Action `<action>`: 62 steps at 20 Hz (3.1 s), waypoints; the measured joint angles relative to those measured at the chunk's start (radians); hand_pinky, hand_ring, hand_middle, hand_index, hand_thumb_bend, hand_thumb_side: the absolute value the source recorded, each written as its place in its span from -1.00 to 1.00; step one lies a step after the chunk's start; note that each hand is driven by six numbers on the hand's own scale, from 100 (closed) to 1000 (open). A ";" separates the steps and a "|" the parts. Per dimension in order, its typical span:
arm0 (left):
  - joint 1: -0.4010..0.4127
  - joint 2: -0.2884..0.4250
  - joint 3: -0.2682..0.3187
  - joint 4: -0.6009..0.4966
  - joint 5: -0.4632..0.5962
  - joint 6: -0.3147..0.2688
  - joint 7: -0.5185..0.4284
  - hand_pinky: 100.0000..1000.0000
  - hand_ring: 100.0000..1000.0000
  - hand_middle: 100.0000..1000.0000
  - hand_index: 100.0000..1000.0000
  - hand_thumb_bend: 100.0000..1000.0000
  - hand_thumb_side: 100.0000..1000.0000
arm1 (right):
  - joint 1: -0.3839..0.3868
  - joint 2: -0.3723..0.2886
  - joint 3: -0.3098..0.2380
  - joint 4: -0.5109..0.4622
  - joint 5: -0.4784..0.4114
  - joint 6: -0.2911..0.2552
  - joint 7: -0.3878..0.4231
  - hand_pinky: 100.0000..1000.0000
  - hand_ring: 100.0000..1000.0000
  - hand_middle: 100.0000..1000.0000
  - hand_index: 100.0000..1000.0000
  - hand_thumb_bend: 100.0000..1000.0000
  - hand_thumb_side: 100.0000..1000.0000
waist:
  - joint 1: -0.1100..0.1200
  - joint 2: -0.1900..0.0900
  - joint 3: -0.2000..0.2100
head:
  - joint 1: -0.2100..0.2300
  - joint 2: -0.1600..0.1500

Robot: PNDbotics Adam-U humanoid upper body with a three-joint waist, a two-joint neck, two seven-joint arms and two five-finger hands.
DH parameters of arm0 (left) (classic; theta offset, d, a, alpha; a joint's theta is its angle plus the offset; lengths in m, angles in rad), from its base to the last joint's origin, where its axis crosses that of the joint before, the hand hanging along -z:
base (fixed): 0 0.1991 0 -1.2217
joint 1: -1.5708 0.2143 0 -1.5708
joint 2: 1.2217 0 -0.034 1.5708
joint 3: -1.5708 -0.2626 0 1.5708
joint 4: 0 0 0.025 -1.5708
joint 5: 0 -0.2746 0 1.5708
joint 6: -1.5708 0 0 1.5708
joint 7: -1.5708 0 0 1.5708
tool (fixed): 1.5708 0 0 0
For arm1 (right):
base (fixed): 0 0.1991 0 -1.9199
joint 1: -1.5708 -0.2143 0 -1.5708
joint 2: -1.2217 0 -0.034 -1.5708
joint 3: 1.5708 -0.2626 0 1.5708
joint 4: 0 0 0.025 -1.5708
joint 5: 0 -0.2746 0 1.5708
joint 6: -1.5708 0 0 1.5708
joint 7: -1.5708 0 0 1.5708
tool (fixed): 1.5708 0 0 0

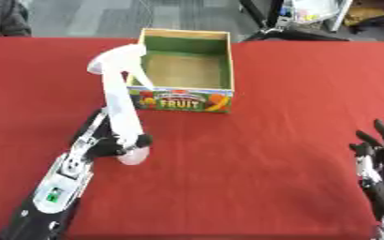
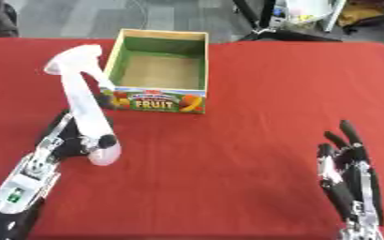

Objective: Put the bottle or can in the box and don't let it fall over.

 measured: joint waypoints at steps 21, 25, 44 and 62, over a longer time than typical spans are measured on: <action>-0.061 0.037 -0.033 -0.026 0.081 0.036 0.111 -0.80 -1.00 -1.00 -0.59 -1.00 -1.00 | 0.000 0.000 0.003 0.000 0.000 0.000 0.000 0.54 0.75 1.00 0.89 -1.00 -0.18 | 0.001 -0.001 -0.009 | -0.005 0.000; -0.150 0.105 -0.029 -0.077 0.113 0.059 0.139 -0.78 -1.00 -1.00 -0.58 -1.00 -1.00 | -0.001 0.000 0.006 0.000 0.000 0.002 0.003 0.54 0.75 1.00 0.89 -1.00 -0.18 | 0.001 -0.002 -0.024 | -0.009 0.000; -0.630 0.216 -0.040 0.524 0.238 -0.002 0.275 -0.30 -1.00 -1.00 -0.48 -0.99 -1.00 | -0.081 0.031 0.060 0.001 -0.034 0.001 0.060 0.54 0.75 1.00 0.89 -1.00 -0.18 | -0.020 0.038 -0.160 | 0.026 -0.076; -0.605 0.178 -0.050 0.627 0.136 -0.065 0.196 0.18 -0.42 -0.48 0.02 0.49 -0.66 | -0.085 0.038 0.061 0.001 -0.045 0.001 0.068 0.54 0.75 1.00 0.89 -1.00 -0.18 | -0.022 0.040 -0.153 | 0.022 -0.084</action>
